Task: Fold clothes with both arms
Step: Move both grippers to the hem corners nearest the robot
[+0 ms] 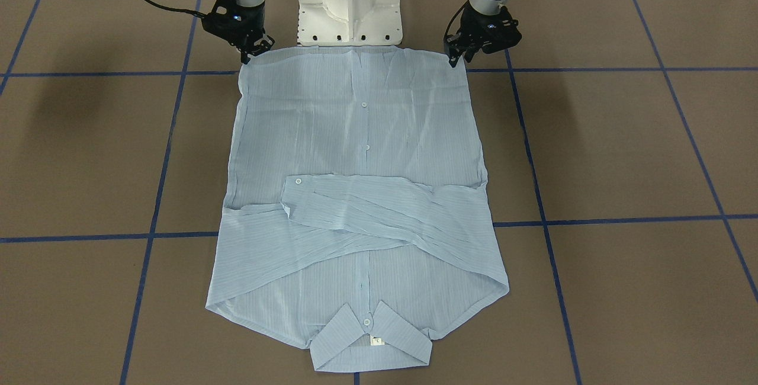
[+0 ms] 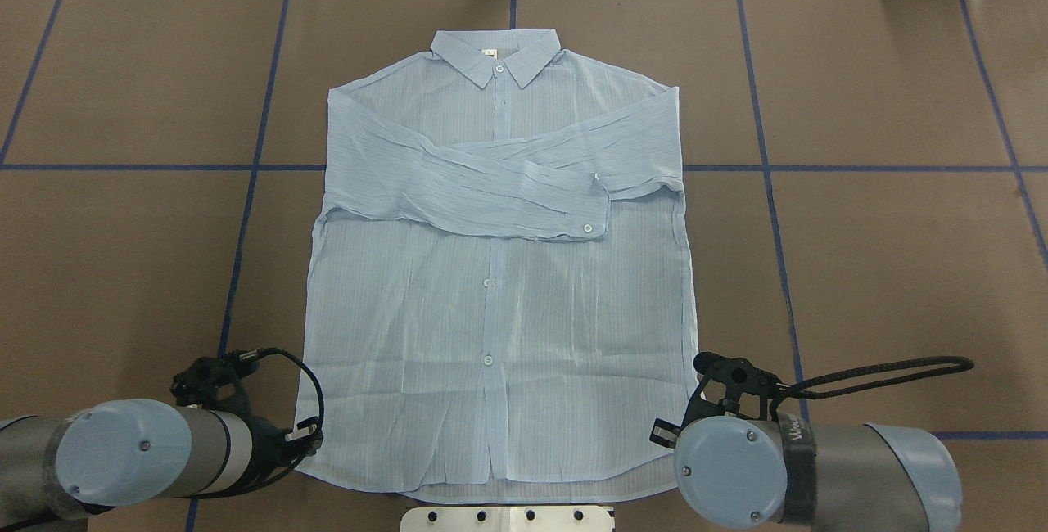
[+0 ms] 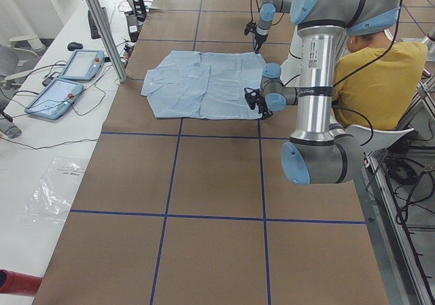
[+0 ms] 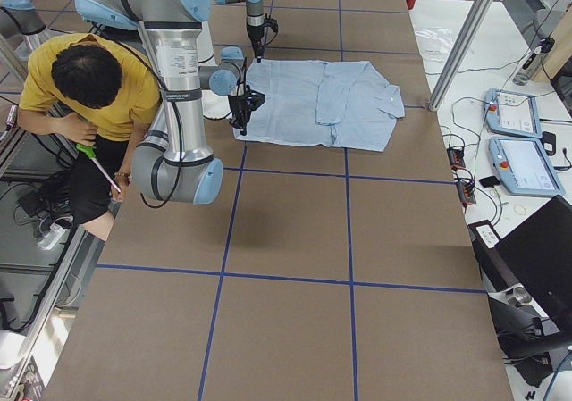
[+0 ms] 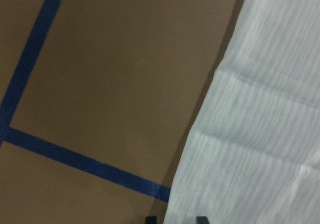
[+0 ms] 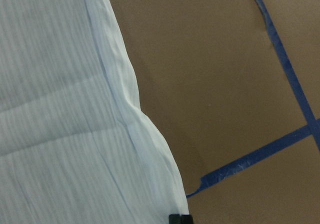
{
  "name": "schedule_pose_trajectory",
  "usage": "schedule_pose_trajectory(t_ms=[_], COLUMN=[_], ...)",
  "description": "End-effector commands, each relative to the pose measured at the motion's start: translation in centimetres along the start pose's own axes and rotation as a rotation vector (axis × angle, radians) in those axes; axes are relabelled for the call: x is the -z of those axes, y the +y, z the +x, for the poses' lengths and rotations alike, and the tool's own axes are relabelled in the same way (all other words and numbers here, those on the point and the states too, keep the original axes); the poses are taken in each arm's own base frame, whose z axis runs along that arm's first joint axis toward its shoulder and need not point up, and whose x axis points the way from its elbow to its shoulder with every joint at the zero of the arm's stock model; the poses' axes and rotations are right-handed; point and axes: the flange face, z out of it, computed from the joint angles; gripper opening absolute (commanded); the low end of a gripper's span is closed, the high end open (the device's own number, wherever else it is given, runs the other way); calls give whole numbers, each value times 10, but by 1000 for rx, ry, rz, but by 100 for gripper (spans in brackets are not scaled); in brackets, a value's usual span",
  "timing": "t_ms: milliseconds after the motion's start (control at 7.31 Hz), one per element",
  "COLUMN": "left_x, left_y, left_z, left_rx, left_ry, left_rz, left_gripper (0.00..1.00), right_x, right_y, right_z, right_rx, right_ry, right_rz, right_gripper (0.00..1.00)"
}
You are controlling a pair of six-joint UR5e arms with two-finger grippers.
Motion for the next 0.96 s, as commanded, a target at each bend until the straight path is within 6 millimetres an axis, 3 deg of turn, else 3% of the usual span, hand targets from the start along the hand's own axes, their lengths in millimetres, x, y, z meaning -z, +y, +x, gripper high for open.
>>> schedule_pose_trajectory(t_ms=[0, 273, 410, 684, 820], left_x=[-2, -3, -3, -2, 0], left_y=[5, 10, 11, 11, 11], left_z=[-1, -2, -3, -4, -3], left_rx=[-7, -12, -13, -13, -13], left_ry=[-4, -7, -9, -9, -6], left_rz=[-8, -16, -16, -16, -17], left_gripper=[52, 48, 40, 0, 0], right_x=[-1, -1, 0, -1, 0], right_y=[0, 1, 1, 1, 1], right_z=[0, 0, -1, 0, 0], right_rx=[0, 1, 1, 1, 1], right_ry=[1, 2, 0, 1, 0], right_rz=[0, -2, -1, 0, -1], right_gripper=[0, 0, 0, 0, 0])
